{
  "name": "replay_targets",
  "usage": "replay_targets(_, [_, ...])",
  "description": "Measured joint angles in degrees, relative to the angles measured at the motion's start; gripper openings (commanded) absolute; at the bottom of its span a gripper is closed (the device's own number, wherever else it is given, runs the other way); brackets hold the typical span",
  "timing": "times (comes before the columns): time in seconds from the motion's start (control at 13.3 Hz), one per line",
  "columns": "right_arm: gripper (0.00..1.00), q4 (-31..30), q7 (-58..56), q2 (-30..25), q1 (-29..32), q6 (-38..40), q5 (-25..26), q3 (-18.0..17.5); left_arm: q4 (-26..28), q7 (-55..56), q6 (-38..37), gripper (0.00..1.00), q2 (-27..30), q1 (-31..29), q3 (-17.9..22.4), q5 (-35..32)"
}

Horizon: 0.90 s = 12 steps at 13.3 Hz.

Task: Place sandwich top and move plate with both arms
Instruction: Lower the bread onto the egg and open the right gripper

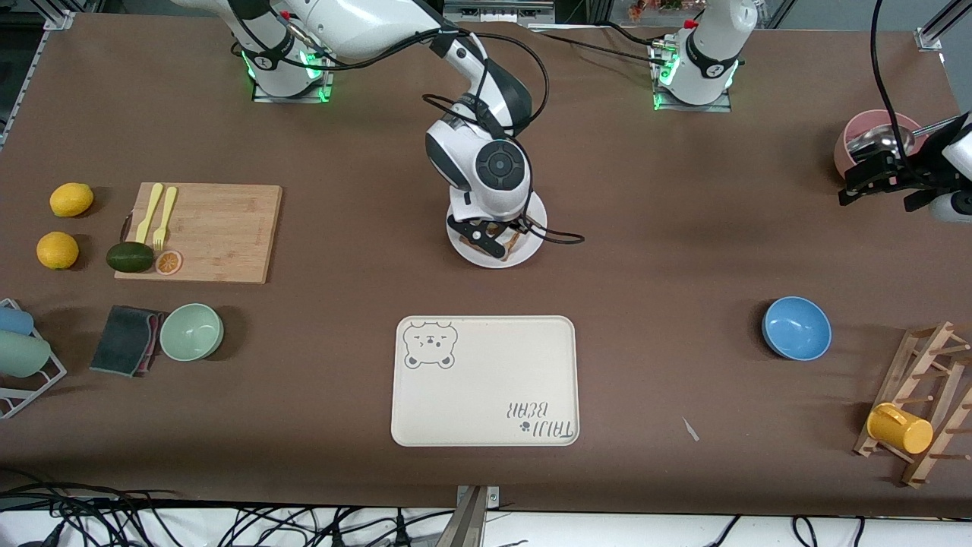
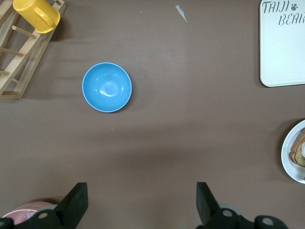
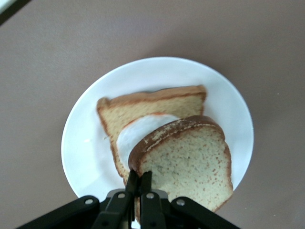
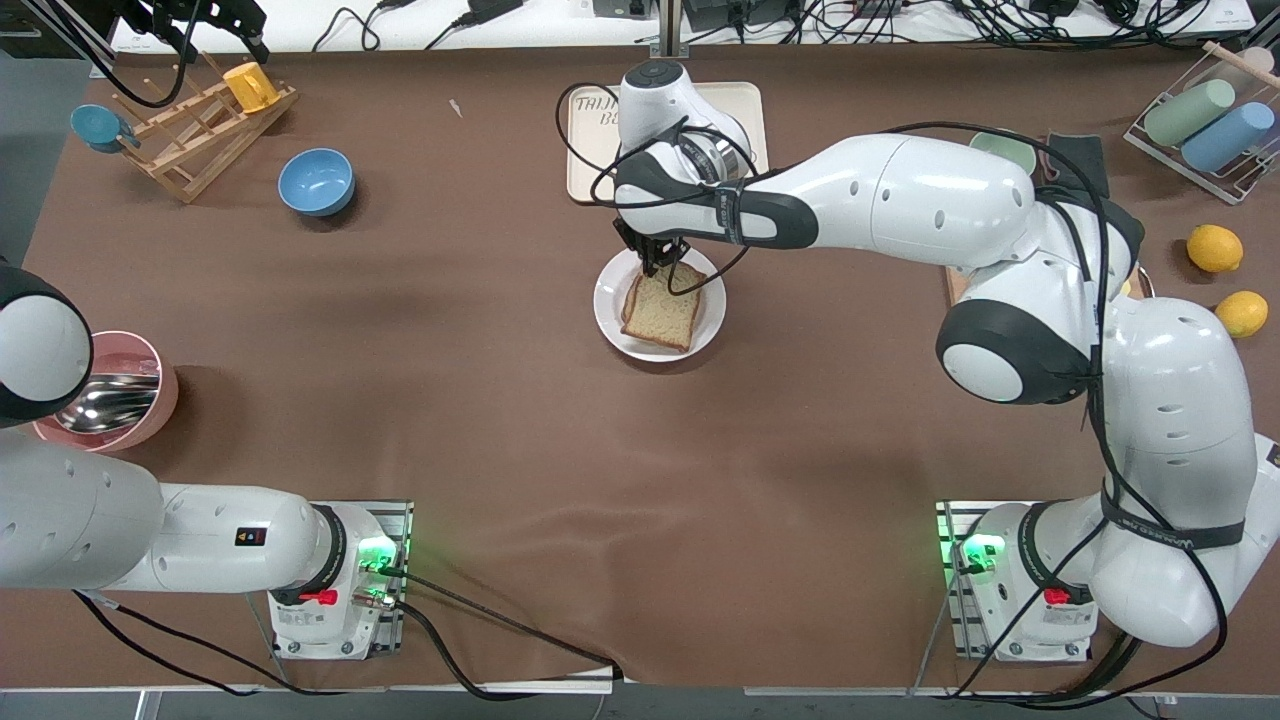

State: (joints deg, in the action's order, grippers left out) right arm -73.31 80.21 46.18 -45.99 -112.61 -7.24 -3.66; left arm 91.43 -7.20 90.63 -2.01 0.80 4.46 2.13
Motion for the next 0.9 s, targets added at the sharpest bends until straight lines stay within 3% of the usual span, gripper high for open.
replay_targets(0.08, [0.31, 0.0, 0.0, 0.4, -0.1, -0.1, 0.4, 0.1, 0.0, 0.0, 0.0, 1.00, 0.0, 0.0, 0.0, 0.0])
replay_targets(0.15, [0.67, 0.0, 0.0, 0.7, -0.1, -0.7, 2.0, 0.2, 0.0, 0.0, 0.0, 1.00, -0.1, 0.0, 0.0, 0.0])
replay_targets(0.23, [0.87, 0.1, 0.0, 0.8, -0.1, -1.3, 4.6, 0.3, 0.0, 0.0, 0.0, 1.00, -0.1, 0.0, 0.0, 0.0])
replay_targets(0.3, [0.95, 0.3, 0.1, 0.8, -0.1, -1.5, 6.9, 0.4, 0.0, 0.0, 0.0, 1.00, -0.1, 0.0, -0.1, 0.0])
replay_targets(0.9, [0.99, 5.0, -0.7, -0.3, 1.8, 2.7, 8.8, 2.5, 0.0, 0.0, 0.0, 1.00, -0.4, 0.0, -0.2, 0.0])
